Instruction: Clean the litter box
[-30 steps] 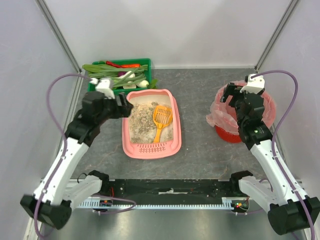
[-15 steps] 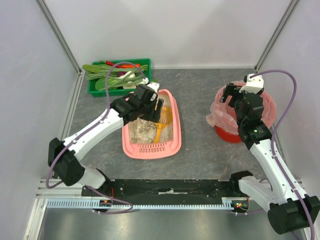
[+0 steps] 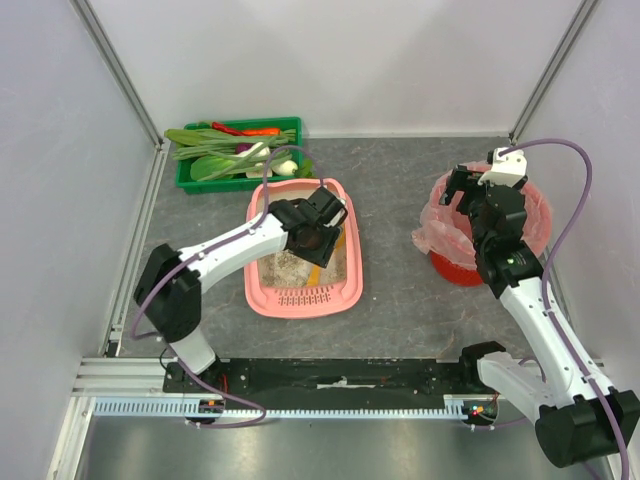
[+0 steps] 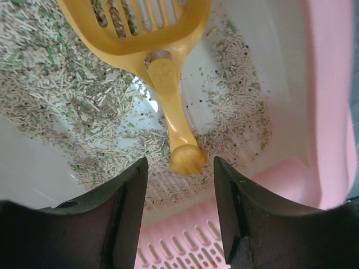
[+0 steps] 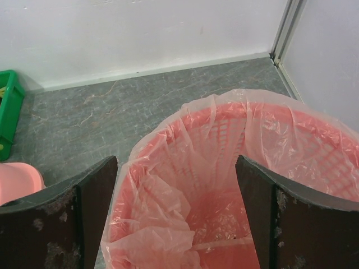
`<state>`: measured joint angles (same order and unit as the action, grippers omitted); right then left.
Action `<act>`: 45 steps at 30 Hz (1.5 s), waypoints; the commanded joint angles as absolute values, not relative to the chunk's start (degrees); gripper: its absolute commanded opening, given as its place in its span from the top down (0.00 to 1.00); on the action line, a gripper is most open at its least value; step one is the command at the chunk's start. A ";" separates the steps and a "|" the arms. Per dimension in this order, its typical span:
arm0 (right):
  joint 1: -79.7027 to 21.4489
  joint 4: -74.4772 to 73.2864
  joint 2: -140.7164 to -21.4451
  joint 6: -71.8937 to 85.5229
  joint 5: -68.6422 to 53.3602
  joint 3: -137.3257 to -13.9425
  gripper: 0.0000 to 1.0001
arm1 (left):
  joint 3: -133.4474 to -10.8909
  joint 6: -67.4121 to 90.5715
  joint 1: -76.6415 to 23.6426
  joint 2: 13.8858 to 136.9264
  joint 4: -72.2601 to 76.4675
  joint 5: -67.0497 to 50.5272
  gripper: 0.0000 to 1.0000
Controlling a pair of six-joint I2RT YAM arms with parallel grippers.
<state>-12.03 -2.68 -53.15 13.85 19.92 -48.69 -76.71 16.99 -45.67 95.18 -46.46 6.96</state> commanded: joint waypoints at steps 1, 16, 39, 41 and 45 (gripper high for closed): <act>-12.04 -1.14 -53.18 13.01 19.95 -48.78 0.05 | -79.28 21.53 -45.53 98.52 -48.52 7.56 0.43; -11.87 -0.70 -53.09 13.36 18.81 -48.52 0.05 | -74.53 28.30 -45.26 103.09 -36.21 9.93 0.46; -12.04 -0.70 -54.05 13.54 18.19 -48.69 0.05 | -67.59 24.35 -45.26 104.24 -29.01 12.04 0.50; -12.04 -0.62 -54.31 13.54 18.19 -48.78 0.05 | -67.76 23.65 -45.26 104.59 -28.83 11.34 0.51; -11.95 -0.70 -54.67 13.62 17.84 -48.78 0.05 | -68.03 23.29 -45.26 104.94 -28.83 11.51 0.63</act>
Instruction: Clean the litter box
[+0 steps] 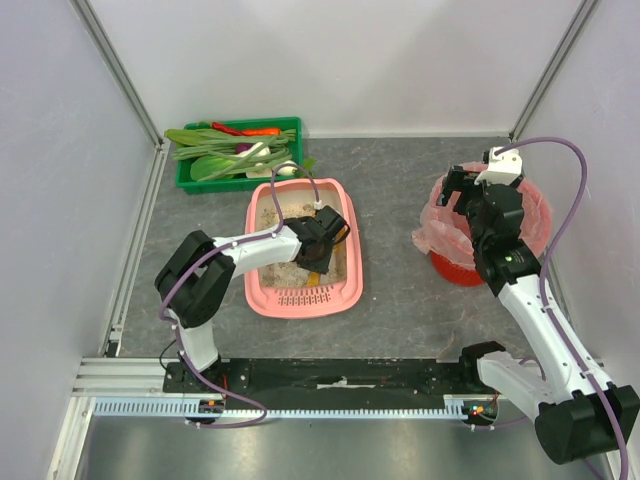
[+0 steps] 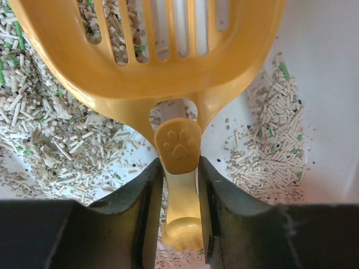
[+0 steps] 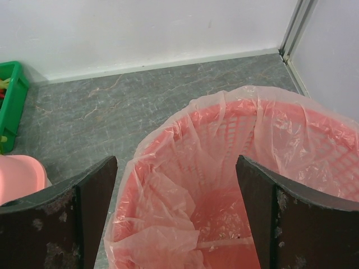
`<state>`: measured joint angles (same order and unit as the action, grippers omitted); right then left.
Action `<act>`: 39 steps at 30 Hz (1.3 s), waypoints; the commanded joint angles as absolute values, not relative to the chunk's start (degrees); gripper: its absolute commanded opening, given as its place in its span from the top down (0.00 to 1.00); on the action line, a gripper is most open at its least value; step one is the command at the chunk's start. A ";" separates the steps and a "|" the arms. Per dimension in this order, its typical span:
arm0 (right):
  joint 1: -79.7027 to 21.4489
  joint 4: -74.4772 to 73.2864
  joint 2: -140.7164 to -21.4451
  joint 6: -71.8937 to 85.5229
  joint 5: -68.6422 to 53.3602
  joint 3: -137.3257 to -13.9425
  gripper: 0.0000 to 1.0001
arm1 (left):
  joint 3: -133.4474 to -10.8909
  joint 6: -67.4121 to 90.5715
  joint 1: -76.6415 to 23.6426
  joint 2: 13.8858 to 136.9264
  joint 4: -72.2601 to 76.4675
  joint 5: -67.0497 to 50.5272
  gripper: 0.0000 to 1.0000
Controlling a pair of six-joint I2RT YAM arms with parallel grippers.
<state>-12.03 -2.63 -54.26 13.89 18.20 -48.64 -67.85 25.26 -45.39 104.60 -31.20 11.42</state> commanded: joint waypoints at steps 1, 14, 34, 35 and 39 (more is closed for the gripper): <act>-12.04 -0.62 -54.67 13.62 17.84 -48.78 0.05 | -68.11 23.38 -45.26 104.85 -28.83 11.77 0.64; -12.04 -0.61 -54.58 13.54 17.84 -48.78 0.05 | -71.27 22.85 -45.26 99.41 -30.85 12.57 0.89; -12.04 -0.88 -53.52 13.62 17.40 -48.60 0.05 | -85.07 16.53 -42.72 98.17 -51.93 8.44 0.98; -12.04 -0.88 -53.44 13.62 17.40 -48.52 0.05 | -85.43 16.44 -42.11 98.17 -52.73 7.57 0.98; -12.04 -0.88 -53.17 13.54 17.40 -48.34 0.05 | -85.87 16.44 -41.22 97.30 -54.31 6.77 0.98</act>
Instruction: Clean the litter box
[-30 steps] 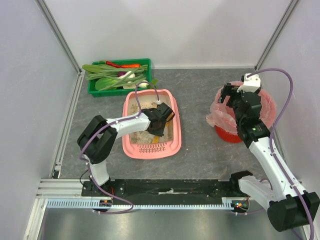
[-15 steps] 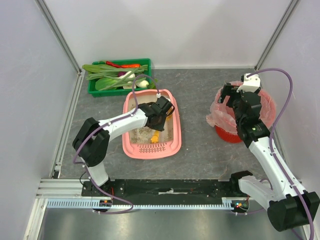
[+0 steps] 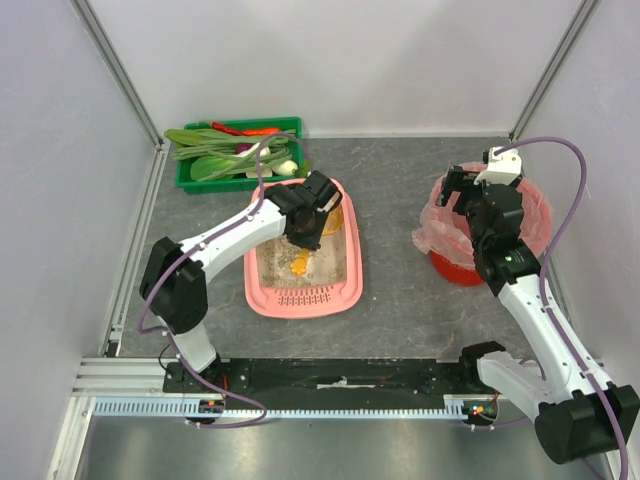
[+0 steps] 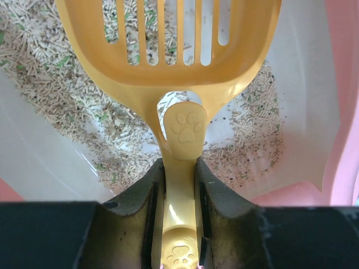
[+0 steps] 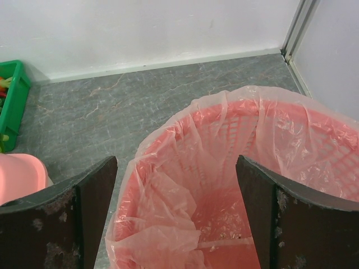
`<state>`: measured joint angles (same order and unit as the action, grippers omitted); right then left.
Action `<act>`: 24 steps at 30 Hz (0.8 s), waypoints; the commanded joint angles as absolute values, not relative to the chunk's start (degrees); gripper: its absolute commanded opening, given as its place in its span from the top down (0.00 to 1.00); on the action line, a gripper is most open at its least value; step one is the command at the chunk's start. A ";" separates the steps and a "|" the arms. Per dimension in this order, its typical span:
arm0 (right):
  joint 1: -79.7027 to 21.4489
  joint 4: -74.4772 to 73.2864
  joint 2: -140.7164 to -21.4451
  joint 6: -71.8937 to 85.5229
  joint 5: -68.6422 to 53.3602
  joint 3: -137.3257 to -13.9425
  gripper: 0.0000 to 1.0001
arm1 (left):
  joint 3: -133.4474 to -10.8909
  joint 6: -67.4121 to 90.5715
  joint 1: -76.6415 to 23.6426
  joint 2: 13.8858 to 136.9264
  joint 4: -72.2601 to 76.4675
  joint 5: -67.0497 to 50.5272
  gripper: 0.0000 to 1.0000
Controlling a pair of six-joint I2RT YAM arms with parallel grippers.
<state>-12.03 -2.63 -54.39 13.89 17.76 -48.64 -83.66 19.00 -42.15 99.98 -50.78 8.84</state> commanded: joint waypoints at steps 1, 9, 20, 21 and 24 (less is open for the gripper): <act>-12.04 -0.88 -53.17 13.54 17.49 -48.34 0.05 | -86.22 16.26 -41.13 97.03 -54.75 6.68 0.98; -12.04 -0.88 -53.17 13.45 17.75 -48.16 0.05 | -85.43 13.36 -40.61 94.93 -58.09 4.22 0.98; -12.13 -0.79 -53.96 13.71 17.40 -47.64 0.05 | -87.98 17.67 -37.44 93.43 -73.11 2.03 0.98; -12.04 -0.79 -54.05 13.71 17.49 -47.64 0.05 | -87.98 17.67 -37.44 93.34 -75.04 1.93 0.98; -12.04 -0.79 -54.14 13.71 17.49 -47.55 0.04 | -87.89 17.67 -37.44 92.55 -78.47 1.93 0.98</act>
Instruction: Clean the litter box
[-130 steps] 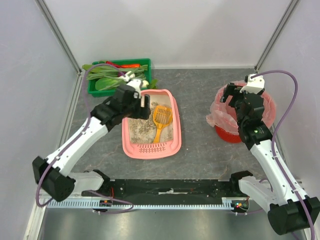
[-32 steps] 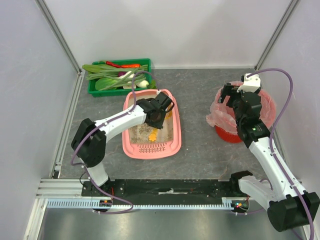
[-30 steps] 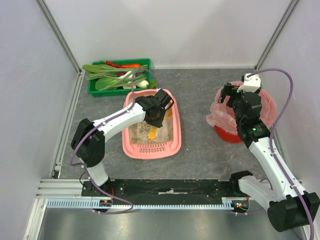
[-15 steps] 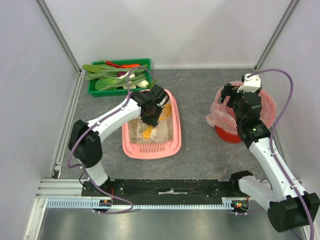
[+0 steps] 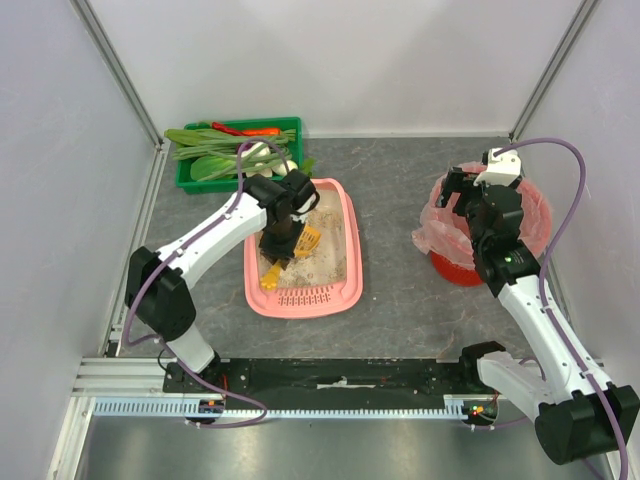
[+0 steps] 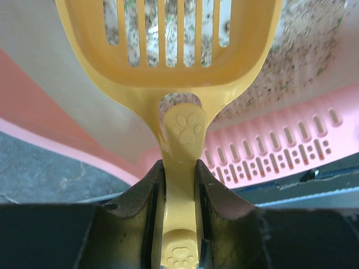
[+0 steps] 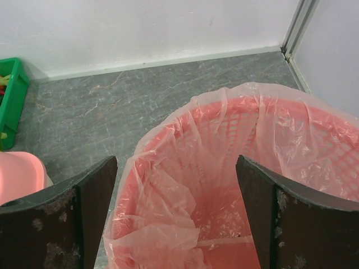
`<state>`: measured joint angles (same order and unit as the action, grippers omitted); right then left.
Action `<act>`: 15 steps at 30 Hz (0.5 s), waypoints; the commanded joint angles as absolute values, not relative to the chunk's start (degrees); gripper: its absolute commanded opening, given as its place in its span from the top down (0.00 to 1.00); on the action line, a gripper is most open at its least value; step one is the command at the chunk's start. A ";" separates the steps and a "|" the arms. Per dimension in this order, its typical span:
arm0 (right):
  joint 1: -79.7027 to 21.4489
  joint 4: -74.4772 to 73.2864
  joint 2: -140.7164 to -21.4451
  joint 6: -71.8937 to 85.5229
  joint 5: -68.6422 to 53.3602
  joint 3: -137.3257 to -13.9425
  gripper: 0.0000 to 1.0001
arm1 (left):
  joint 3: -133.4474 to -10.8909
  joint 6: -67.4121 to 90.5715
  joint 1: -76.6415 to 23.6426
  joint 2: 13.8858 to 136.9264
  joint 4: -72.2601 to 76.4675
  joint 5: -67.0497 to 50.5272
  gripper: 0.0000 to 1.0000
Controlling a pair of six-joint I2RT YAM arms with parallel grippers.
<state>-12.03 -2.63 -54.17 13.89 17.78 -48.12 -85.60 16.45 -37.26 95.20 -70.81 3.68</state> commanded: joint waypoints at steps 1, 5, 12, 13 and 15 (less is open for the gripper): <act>-12.04 -0.70 -54.05 13.71 17.49 -47.55 0.04 | -88.15 17.84 -37.44 92.29 -79.18 2.37 0.98; -12.04 -0.62 -54.58 13.97 17.40 -47.37 0.04 | -89.83 18.72 -37.44 91.58 -81.47 2.90 0.98; -12.04 -0.70 -53.97 14.06 17.14 -47.11 0.04 | -87.80 20.30 -36.39 90.27 -84.11 -1.58 0.98; -12.04 -0.70 -53.62 14.06 17.31 -47.02 0.04 | -87.63 20.82 -35.95 89.83 -84.02 -3.15 0.98; -12.13 -0.70 -53.17 14.32 17.05 -46.93 0.04 | -87.63 21.53 -35.51 89.65 -84.20 -4.74 0.98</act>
